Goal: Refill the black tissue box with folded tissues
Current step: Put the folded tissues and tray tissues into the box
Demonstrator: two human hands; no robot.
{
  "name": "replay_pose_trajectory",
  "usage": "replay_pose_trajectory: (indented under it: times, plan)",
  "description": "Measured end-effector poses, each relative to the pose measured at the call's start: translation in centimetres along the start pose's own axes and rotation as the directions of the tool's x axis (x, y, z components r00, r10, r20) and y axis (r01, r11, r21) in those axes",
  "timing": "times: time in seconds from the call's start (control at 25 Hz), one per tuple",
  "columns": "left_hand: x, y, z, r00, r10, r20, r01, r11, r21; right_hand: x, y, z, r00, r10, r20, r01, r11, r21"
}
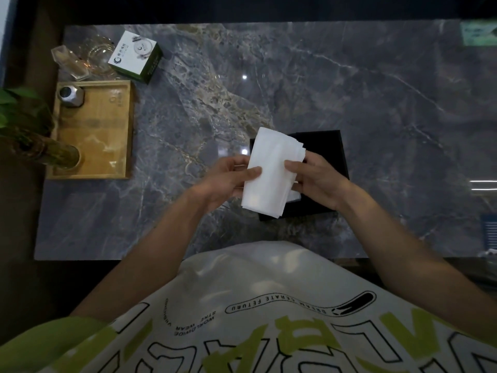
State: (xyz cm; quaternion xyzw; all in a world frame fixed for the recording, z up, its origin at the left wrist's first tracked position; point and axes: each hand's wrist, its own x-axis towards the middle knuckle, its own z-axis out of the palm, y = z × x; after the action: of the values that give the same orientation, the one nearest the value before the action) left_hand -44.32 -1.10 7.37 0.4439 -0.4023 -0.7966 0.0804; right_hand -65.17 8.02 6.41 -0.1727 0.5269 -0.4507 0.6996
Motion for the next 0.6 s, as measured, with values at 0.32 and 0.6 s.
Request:
replay_pose_trajectory:
  times: [0.32,0.6]
  plan:
    - [0.3,-2.3,1.0,0.978,-0.002,-0.209,0.025,0.994,0.109,0.1,2.7,0.3,0.982,-0.057,-0.181,0.005,0.961,-0.275]
    - [1.1,-4.1,1.9,0.945,0.008,-0.328,0.1,0.945,0.311,0.0,4.2,-1.2,0.969,0.029,-0.246,-0.134,0.896,-0.422]
